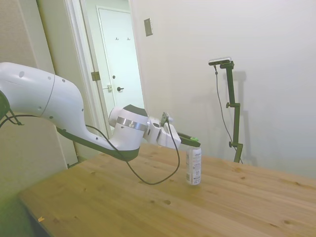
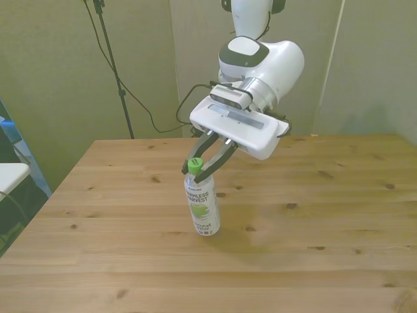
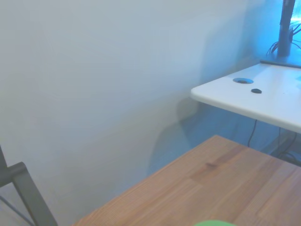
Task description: Stand the water bottle
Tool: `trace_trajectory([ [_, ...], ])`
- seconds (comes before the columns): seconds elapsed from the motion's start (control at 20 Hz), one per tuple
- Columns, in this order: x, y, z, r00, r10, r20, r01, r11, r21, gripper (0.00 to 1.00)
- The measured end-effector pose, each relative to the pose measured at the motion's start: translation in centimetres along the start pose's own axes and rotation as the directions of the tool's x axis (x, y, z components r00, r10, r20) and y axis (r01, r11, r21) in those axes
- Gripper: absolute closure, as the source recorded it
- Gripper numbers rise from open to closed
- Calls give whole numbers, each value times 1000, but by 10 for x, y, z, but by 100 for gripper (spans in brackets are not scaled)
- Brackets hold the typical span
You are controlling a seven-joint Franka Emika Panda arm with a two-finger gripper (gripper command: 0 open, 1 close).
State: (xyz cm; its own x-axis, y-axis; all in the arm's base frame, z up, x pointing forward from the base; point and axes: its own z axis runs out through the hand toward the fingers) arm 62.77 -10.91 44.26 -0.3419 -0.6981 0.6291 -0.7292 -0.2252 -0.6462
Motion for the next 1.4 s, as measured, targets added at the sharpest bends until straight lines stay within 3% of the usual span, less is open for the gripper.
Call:
trace_trajectory([
  [0.15, -4, 2, 7, 1000, -2, -5, 2, 1000, -6, 100],
  [0.2, -5, 3, 8, 1000, -4, -5, 4, 1000, -8, 0],
  [1.0, -9, 3, 5, 1000, -10, 4, 10, 1000, -7, 0],
  [1.2, -10, -2, -16, 996, -30, 82, 32, 999, -32, 0],
  [1.4, -3, -8, -54, 970, -55, 236, 69, 996, -52, 0],
])
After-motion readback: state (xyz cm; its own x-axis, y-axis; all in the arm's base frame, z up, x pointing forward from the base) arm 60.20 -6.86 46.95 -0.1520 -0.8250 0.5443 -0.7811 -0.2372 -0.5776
